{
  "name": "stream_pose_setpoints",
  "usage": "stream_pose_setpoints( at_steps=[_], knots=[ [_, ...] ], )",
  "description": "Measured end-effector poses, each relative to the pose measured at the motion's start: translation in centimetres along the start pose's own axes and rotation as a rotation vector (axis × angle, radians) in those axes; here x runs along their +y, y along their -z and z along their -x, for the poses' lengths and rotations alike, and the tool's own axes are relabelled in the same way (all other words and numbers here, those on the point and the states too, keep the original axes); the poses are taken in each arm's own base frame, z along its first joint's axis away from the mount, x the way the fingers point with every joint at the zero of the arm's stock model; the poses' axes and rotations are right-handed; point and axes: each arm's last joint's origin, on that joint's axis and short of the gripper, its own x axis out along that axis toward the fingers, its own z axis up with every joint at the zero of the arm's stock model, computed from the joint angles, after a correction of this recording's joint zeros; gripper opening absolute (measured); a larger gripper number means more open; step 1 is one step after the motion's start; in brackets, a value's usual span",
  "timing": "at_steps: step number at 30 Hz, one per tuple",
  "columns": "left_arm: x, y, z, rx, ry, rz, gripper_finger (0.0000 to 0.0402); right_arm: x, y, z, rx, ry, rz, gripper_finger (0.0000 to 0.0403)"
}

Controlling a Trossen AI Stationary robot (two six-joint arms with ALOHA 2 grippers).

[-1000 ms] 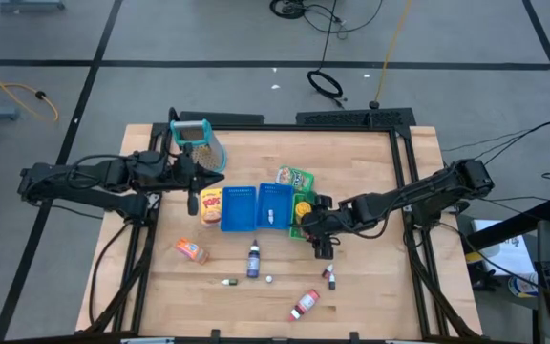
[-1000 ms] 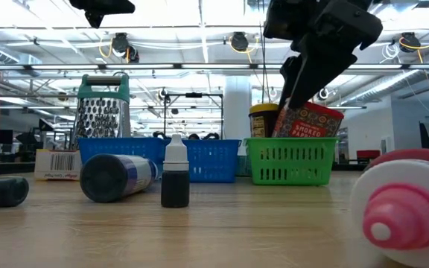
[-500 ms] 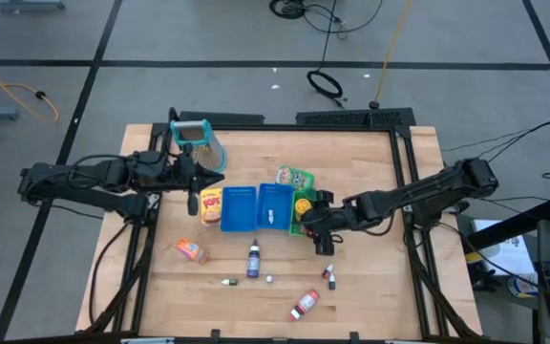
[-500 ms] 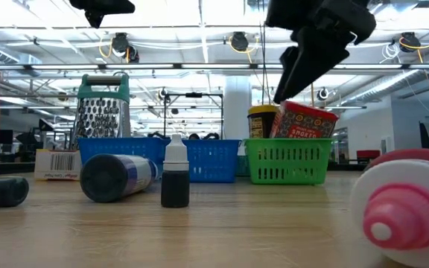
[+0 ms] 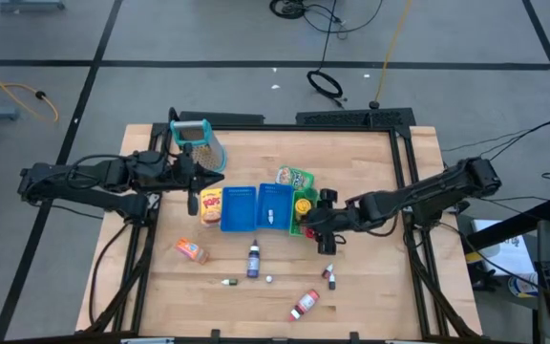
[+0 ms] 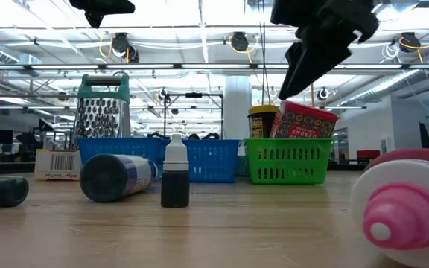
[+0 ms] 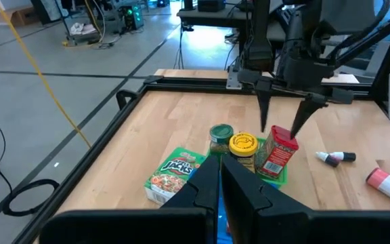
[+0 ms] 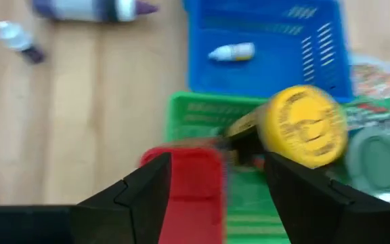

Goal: Pick & Place Kitchen Items
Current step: Put the red seasoning can into the green bin

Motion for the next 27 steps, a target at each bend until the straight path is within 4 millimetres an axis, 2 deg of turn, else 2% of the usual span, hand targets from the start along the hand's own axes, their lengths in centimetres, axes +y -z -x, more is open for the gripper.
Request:
stream_pose_setpoints(
  at_steps=[9,13,17,22,27],
  knots=[
    [0.0,0.0,0.0,0.000,0.000,0.000,0.0021,-0.1,0.2,-0.4,-0.020,0.031,-0.003,0.0215],
    [0.0,0.0,0.0,0.000,0.000,0.000,0.0021,0.1,1.6,-1.8,-0.068,0.026,-0.019,0.0214],
    [0.0,0.0,0.0,0.001,0.000,0.000,0.0021,-0.1,2.5,-2.4,-0.076,0.065,-0.023,0.0209],
    [0.0,0.0,0.0,0.000,0.000,0.002,0.0021,-0.1,2.1,-1.9,-0.125,0.062,0.004,0.0204],
    [0.0,0.0,0.0,0.000,0.000,0.003,0.0021,-0.5,1.8,-0.5,-0.170,0.070,0.012,0.0199]
  ],
)
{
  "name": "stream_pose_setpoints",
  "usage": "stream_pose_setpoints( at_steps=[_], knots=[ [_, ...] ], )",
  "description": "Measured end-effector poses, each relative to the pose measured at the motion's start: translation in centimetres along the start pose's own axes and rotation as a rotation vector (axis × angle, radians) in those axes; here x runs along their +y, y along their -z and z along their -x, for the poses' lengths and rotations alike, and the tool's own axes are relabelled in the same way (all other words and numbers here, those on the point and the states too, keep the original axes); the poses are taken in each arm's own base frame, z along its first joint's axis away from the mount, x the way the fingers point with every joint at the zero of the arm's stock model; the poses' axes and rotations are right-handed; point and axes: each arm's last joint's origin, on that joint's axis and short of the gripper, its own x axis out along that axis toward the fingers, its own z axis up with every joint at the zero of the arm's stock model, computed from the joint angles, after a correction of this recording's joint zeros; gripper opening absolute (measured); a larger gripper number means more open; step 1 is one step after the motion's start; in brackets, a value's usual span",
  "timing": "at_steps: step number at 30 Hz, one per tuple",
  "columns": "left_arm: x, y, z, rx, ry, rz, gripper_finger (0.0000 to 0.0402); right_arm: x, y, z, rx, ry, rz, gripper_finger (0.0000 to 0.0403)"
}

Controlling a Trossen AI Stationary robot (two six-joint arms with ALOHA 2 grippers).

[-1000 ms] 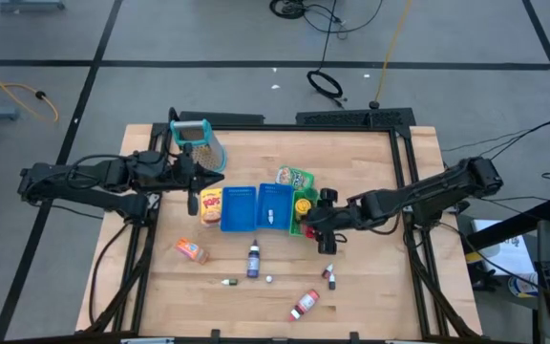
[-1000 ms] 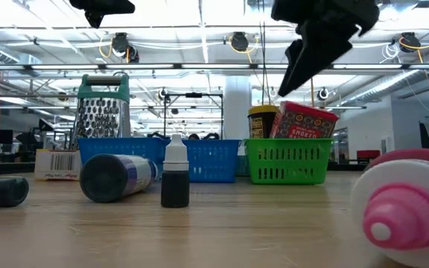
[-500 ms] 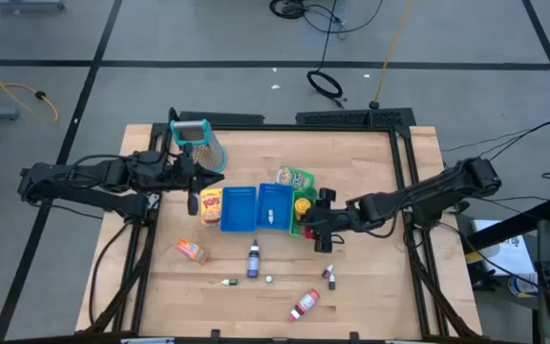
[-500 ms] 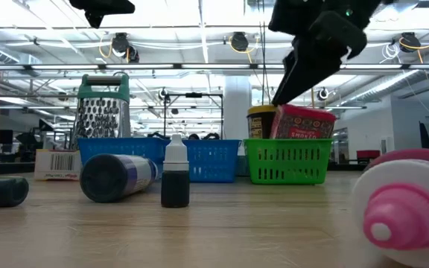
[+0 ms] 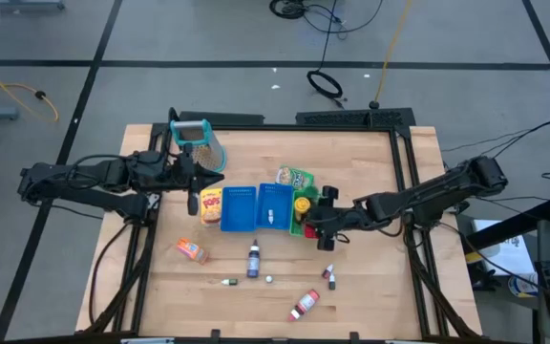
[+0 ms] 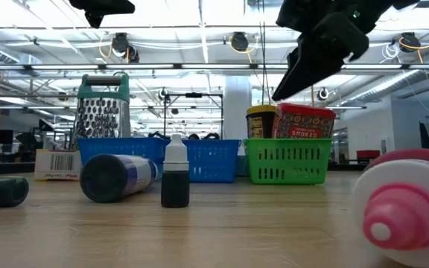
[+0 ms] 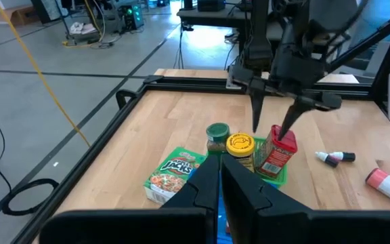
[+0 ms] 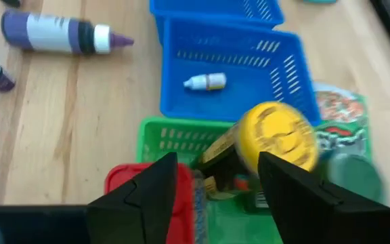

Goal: Pick & Place Kitchen Items
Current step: Put the red seasoning can into the green bin, then put the large pink food coloring bottle into the right blue bin

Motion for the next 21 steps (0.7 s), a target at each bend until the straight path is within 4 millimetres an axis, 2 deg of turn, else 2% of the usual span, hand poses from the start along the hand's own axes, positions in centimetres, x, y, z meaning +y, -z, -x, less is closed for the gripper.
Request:
stream_pose_setpoints(
  at_steps=[6,9,21],
  knots=[
    [0.0,0.0,0.0,0.000,0.000,0.000,0.0021,-0.5,-0.6,1.6,-0.063,-0.002,-0.046,0.0191],
    [0.0,0.0,0.0,0.000,0.000,0.000,0.0021,0.0,-0.7,2.0,-0.068,-0.086,-0.053,0.0189],
    [0.0,0.0,0.0,0.000,-0.001,0.000,0.0021,5.5,-0.8,3.6,-0.145,-0.450,-0.016,0.0187]
  ],
)
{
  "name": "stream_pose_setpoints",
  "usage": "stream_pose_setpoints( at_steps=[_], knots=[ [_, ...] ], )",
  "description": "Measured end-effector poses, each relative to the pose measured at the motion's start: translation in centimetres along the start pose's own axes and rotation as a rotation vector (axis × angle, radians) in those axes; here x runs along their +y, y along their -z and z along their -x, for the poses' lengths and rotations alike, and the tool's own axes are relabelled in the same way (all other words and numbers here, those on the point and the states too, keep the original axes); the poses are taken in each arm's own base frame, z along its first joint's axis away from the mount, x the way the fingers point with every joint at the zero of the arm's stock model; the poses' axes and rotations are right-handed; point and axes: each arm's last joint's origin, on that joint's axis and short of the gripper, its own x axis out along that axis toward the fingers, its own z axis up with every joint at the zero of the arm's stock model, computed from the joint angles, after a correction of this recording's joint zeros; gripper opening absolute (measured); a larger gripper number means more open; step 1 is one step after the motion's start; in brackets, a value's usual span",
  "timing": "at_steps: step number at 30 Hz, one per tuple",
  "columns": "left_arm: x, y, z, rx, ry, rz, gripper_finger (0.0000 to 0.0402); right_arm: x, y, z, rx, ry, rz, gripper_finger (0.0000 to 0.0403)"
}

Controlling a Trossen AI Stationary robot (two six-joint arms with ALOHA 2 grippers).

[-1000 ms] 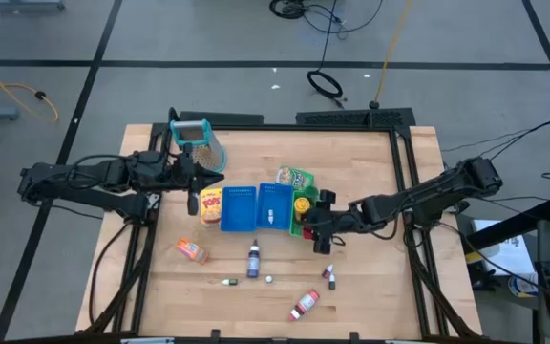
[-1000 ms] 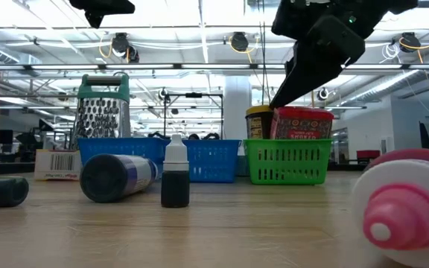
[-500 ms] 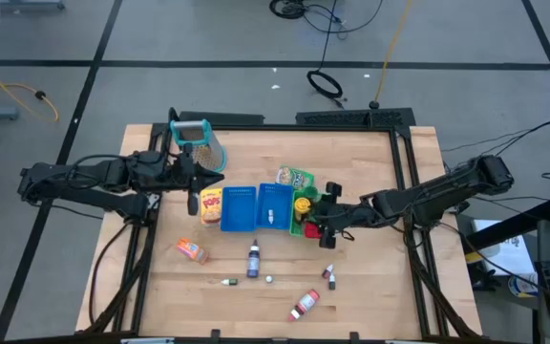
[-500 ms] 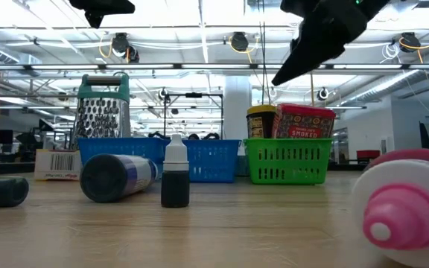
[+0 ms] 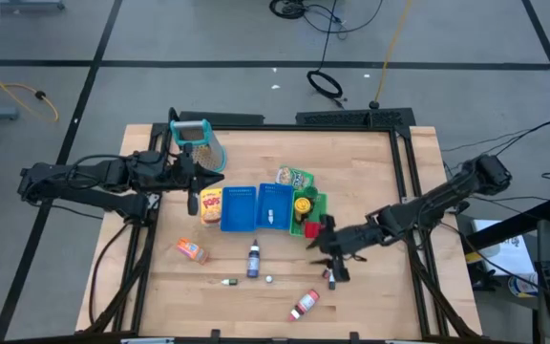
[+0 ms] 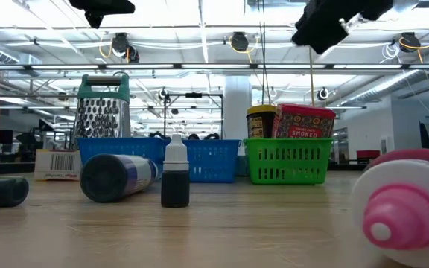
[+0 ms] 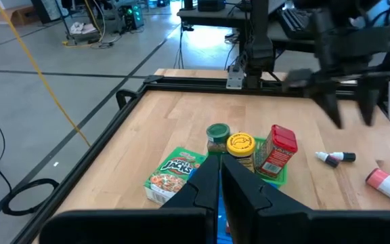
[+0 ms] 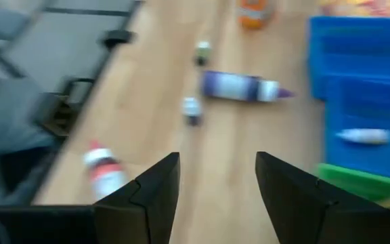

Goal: Pick & Place Kitchen Items
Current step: Put the large pink food coloring bottle into the right blue bin

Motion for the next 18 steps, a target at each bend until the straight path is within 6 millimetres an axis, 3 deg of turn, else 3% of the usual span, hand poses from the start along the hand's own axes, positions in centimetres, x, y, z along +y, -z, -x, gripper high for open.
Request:
stream_pose_setpoints(
  at_steps=[8,18],
  knots=[
    [0.0,0.0,0.0,0.000,0.000,-0.003,0.0021,3.3,1.1,-2.2,0.014,-0.165,-0.044,0.0187],
    [0.0,0.0,0.0,0.000,0.000,0.024,0.0021,5.5,1.7,-4.4,0.015,-0.234,-0.045,0.0185]
  ],
)
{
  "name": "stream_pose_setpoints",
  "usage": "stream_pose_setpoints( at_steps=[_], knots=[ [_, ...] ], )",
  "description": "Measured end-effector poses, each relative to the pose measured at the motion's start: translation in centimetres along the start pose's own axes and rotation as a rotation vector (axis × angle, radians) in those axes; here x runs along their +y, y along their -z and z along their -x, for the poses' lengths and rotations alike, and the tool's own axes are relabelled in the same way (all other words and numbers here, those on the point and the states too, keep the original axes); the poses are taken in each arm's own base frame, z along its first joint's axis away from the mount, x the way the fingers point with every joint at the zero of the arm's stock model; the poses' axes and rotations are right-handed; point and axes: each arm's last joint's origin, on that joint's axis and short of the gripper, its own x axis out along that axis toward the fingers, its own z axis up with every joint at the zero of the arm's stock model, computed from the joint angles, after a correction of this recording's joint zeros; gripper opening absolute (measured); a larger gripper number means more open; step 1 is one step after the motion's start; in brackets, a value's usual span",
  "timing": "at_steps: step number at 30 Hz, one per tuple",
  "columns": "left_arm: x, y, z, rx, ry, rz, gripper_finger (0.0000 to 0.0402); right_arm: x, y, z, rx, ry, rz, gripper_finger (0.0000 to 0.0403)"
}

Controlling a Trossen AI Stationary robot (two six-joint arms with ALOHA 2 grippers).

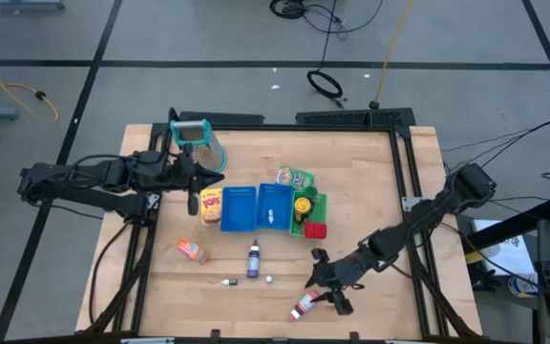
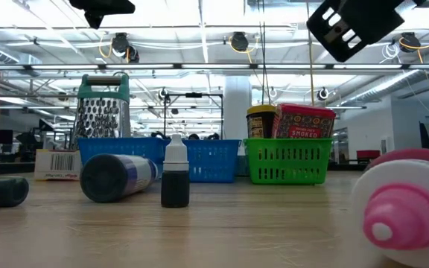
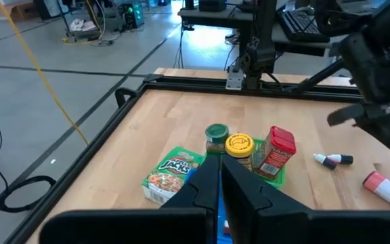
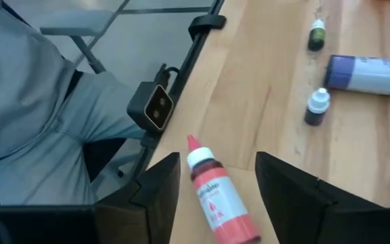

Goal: Pick & Place Kitchen Items
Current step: Put the large pink food coloring bottle into the right blue bin

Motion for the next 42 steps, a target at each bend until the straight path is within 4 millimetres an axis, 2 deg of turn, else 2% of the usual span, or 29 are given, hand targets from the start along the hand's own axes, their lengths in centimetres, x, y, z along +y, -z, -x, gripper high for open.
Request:
stream_pose_setpoints(
  at_steps=[5,15,20,35,42],
  knots=[
    [0.0,0.0,0.0,0.000,0.000,0.010,0.0021,1.0,-0.4,-1.5,0.039,-0.013,0.044,0.0174],
    [0.0,0.0,0.0,0.000,0.000,0.010,0.0021,1.1,-0.1,-4.1,0.103,-0.042,-0.010,0.0171],
    [0.0,0.0,0.0,0.000,-0.001,0.015,0.0021,1.2,0.3,-5.8,0.166,-0.073,0.020,0.0171],
    [0.0,0.0,0.0,0.001,-0.001,0.031,0.0021,0.5,1.7,-5.7,0.333,0.038,0.085,0.0171],
    [0.0,0.0,0.0,0.001,-0.001,0.033,0.0021,0.4,1.6,-5.7,0.319,0.056,0.123,0.0171]
  ],
)
